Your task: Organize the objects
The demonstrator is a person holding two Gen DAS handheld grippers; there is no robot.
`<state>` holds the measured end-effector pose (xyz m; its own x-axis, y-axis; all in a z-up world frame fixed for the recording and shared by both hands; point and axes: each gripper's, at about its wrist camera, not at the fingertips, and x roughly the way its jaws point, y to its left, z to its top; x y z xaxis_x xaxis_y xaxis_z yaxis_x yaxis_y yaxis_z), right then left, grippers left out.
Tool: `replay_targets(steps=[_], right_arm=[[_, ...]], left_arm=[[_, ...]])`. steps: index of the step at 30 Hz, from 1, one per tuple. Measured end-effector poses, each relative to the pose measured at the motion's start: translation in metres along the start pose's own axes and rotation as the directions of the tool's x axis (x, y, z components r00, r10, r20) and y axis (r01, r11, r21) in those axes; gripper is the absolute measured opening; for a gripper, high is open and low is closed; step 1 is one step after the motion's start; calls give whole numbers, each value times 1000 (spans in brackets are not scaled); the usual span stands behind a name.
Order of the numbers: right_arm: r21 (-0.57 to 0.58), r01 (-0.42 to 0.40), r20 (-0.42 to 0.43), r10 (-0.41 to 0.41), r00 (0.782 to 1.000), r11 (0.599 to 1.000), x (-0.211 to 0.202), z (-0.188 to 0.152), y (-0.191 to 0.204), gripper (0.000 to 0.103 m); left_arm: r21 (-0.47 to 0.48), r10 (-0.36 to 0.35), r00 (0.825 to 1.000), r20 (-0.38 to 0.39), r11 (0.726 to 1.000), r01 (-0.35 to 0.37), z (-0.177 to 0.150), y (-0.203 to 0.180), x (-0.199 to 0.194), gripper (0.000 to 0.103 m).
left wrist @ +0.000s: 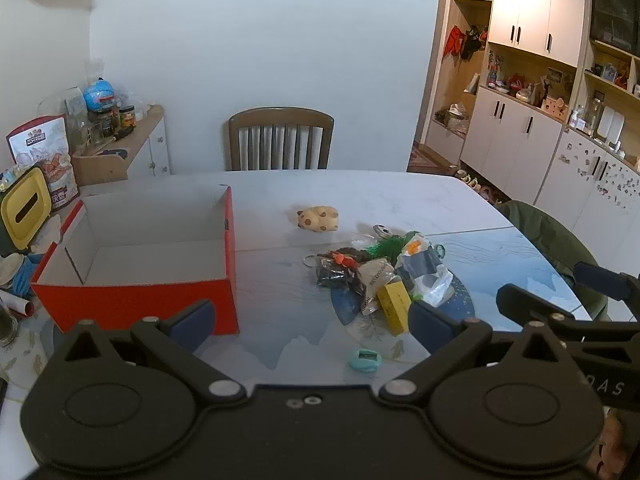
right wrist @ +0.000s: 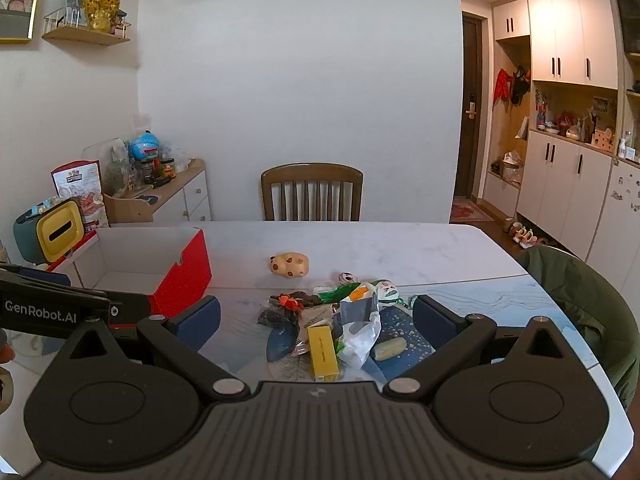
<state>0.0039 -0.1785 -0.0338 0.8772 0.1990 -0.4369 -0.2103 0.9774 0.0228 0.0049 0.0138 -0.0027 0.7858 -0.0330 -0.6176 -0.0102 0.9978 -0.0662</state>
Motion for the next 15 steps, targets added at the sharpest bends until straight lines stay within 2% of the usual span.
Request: replay_targets(steps=[15], right_arm=[[1, 2, -5, -2, 1000, 1000, 4, 2, 3, 103]], left_arm=[[-4, -10, 1000, 4, 1000, 10, 1, 5, 4, 102]])
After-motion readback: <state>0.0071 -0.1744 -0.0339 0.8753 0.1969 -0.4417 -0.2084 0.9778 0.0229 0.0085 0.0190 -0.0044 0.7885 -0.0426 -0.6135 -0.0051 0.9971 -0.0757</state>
